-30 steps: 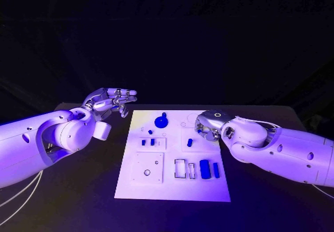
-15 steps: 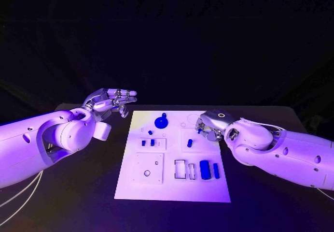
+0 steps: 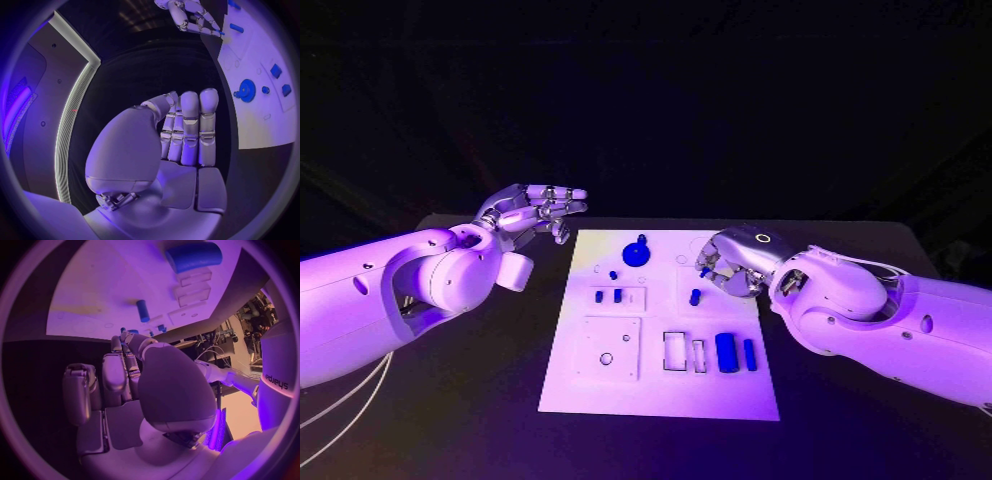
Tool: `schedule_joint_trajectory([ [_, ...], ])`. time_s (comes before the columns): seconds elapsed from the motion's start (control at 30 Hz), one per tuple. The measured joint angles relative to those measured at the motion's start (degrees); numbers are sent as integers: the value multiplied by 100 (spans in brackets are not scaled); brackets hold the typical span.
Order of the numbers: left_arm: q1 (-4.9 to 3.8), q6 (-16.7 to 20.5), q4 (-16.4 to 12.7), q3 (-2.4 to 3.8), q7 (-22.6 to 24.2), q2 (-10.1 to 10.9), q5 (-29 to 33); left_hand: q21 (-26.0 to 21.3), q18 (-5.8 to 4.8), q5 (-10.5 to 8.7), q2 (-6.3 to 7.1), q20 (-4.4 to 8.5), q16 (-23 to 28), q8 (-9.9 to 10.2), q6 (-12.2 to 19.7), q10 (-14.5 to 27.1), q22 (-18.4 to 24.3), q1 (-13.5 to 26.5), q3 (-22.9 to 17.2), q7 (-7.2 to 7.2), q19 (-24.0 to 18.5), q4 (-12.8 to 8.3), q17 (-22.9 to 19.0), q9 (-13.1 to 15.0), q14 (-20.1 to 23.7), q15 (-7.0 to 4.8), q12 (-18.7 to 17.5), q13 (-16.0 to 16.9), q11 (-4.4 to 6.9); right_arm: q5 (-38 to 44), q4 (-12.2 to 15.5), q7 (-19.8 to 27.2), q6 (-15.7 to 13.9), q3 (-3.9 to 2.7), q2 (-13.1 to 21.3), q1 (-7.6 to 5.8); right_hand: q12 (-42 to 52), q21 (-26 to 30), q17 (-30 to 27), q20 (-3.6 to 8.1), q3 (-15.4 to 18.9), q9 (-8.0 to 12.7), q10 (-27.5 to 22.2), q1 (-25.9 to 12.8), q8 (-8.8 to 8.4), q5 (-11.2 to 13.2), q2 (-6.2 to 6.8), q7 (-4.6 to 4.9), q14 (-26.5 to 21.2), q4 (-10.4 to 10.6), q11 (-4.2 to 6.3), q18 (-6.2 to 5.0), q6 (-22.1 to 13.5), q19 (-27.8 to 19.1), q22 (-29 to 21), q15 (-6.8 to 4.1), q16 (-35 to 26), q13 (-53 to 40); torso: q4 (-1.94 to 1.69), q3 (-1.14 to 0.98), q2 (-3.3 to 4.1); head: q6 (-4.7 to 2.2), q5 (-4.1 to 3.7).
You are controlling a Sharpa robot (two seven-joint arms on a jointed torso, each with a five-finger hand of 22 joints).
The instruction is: Assemble the parts on the task board
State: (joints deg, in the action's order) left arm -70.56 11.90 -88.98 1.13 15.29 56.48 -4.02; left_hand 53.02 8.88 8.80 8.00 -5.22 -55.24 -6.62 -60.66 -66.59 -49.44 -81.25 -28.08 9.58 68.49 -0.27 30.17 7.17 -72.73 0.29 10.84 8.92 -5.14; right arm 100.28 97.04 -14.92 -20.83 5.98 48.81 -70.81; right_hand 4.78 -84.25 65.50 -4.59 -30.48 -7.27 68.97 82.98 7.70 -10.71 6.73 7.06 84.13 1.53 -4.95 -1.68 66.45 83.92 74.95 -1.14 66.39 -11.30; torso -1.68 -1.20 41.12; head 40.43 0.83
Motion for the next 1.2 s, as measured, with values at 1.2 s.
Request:
schedule_joint_trajectory([
  [1.2, 4, -36, -75, -16, -17, -159, -2, -28, -1, 0, 0, 0, 0, 0, -1, 0, 5, 0, 16, -1, 0, -15, -5, -1, 0, 0, 0, -1, 0, -188, -408, 290, 139, 98, -1541, 665, -36, -17, 4, 0, -10, -14, 47, -52, -44, -28, 53, 9, 0, -44, 16, -1, 6, 0, -2, 0, -1, 4, -13, 9, 7, 252, 555],
])
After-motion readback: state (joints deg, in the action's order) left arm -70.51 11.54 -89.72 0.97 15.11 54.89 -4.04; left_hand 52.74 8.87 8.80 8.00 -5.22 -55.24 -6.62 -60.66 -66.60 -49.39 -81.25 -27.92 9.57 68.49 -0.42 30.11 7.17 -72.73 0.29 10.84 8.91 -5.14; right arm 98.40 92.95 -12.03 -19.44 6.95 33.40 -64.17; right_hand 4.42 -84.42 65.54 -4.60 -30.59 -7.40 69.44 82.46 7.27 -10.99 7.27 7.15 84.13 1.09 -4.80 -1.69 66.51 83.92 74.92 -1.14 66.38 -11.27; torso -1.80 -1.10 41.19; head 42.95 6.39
